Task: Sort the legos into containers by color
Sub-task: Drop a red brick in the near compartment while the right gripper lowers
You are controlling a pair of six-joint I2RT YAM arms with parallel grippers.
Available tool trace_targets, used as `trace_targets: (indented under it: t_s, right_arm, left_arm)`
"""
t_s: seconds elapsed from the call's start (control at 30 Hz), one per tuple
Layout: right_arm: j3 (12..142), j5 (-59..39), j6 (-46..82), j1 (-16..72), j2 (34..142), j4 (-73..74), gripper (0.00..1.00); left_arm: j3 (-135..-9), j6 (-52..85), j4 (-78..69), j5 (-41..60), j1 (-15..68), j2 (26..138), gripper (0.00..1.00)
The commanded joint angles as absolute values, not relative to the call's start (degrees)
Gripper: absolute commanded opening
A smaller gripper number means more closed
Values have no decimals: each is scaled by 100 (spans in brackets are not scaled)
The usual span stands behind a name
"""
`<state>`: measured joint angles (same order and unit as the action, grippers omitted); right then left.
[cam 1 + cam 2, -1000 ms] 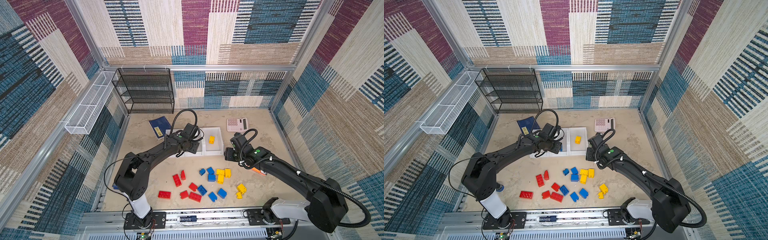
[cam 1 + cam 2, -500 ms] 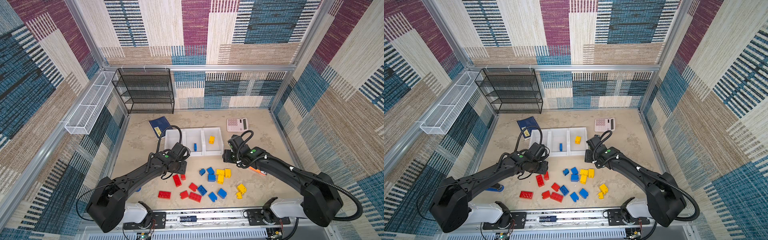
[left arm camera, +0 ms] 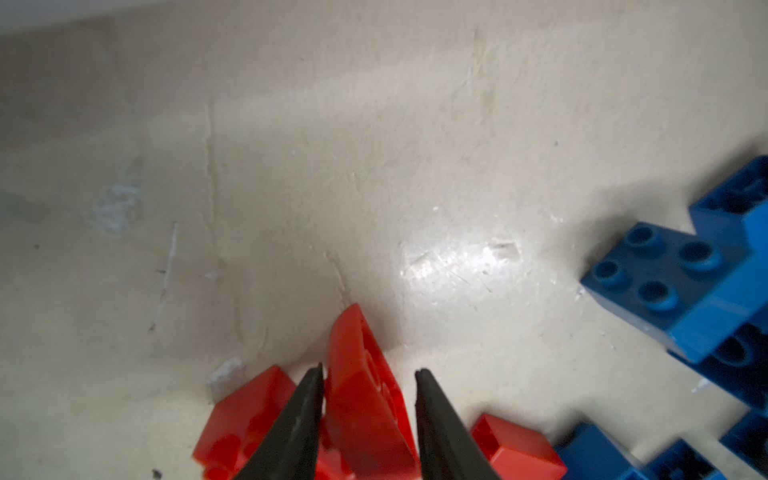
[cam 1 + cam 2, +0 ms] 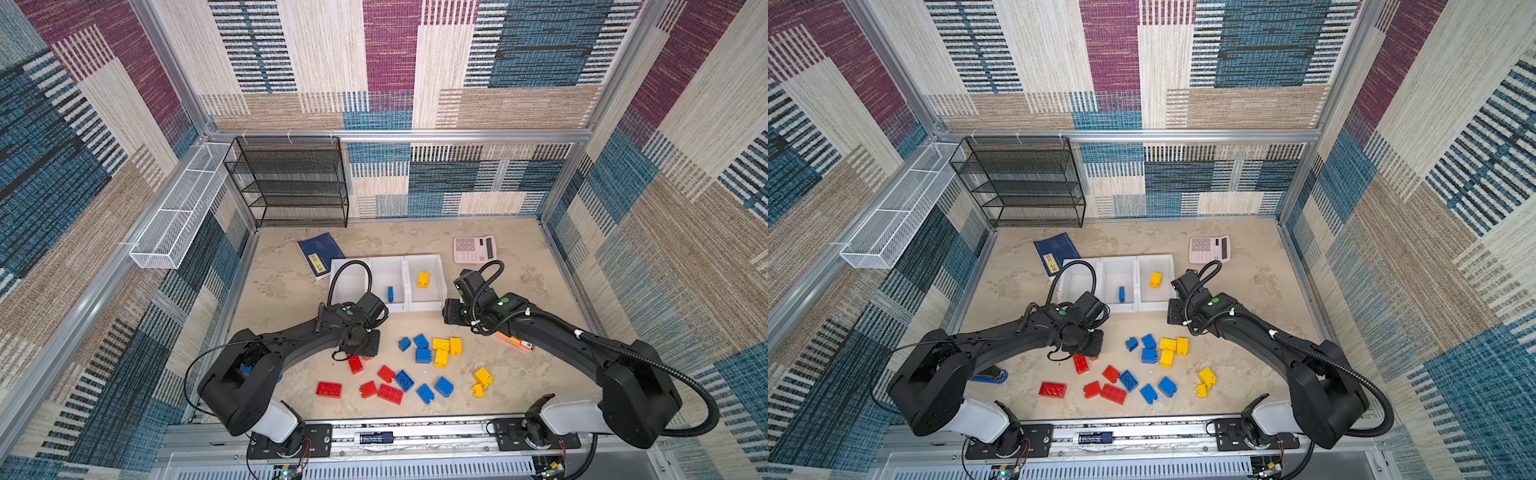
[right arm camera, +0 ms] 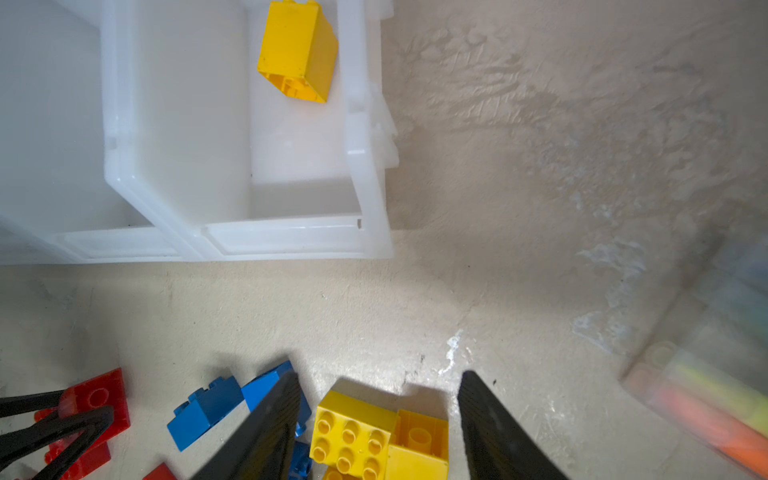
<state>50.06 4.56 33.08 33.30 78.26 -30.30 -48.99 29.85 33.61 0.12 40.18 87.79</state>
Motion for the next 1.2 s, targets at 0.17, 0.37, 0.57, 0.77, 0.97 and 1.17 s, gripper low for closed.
trace_targets:
  t_s: [0.17, 0.37, 0.57, 0.77, 0.97, 1.17]
  right_arm:
    - [5001, 491, 3331, 3326, 7711, -3021, 62]
    - [4975, 555, 3340, 3323, 7550, -3118, 62]
    - [4942, 519, 3348, 3329, 7503, -3090, 61]
    - [4896, 516, 3340, 3326, 7455, -3115, 61]
    - [4885, 466, 3296, 3326, 7484, -3147, 60]
    - [4934, 351, 3071, 3366, 7503, -3161, 61]
  left_arm:
    - [-5195, 2977, 3364, -166, 4079, 8777, 15]
    - [-5862, 2402, 3589, -378, 3407, 8365, 13]
    - [-6503, 1774, 3545, -708, 2473, 8571, 14]
    - [-7019, 1637, 3339, -460, 2030, 9532, 14]
    - [-7251, 1669, 3228, -402, 1936, 10097, 17]
    - [-7287, 1669, 3226, -378, 1934, 10048, 41]
